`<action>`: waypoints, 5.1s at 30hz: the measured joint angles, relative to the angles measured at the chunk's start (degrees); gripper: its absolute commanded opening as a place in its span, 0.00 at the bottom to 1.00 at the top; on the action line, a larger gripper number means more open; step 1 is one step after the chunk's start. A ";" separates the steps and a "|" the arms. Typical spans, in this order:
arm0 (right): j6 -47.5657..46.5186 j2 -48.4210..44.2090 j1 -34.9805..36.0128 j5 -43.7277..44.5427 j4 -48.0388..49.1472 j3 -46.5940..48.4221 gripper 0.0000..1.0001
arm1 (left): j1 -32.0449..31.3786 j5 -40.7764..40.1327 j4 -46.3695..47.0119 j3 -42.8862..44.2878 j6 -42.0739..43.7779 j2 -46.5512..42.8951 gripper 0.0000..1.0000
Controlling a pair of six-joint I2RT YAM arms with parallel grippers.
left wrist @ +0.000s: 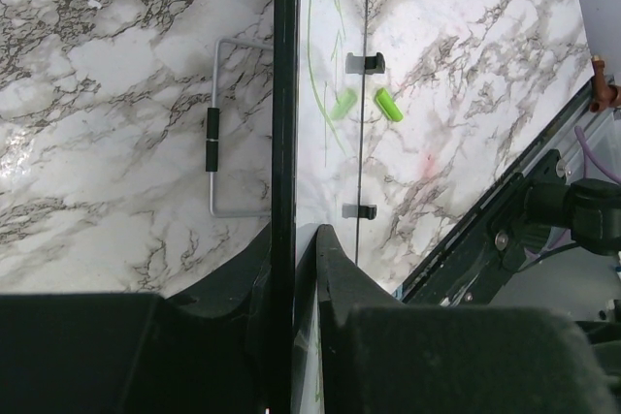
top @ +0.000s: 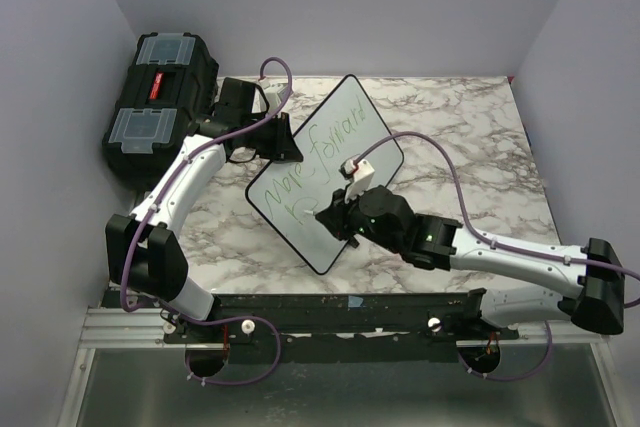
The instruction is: Write a sentence on the whiteboard
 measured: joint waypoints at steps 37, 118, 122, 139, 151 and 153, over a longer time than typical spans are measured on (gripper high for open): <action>-5.05 2.97 -15.78 -6.01 -4.50 -0.31 0.01 | -0.28 -0.24 -0.17 0.13 0.00 -0.02 0.00; -5.62 4.48 -17.88 -10.88 -4.20 0.35 0.01 | -1.33 -1.73 -0.68 0.94 0.66 -0.02 0.00; -5.68 5.60 -17.90 -8.72 -5.25 2.78 0.01 | -1.33 -1.73 -0.70 0.92 0.66 -0.02 0.00; -8.17 6.03 -18.34 -20.79 -3.06 3.74 0.01 | -1.33 -1.70 -0.68 0.92 0.63 -0.02 0.00; -7.41 2.14 -19.06 -14.78 -3.32 1.20 0.01 | -1.64 -1.70 -0.68 1.07 0.61 -0.04 0.00; -6.95 1.03 -20.13 -13.86 -3.23 1.20 0.01 | -1.64 -1.70 -0.68 1.09 0.61 -0.04 0.00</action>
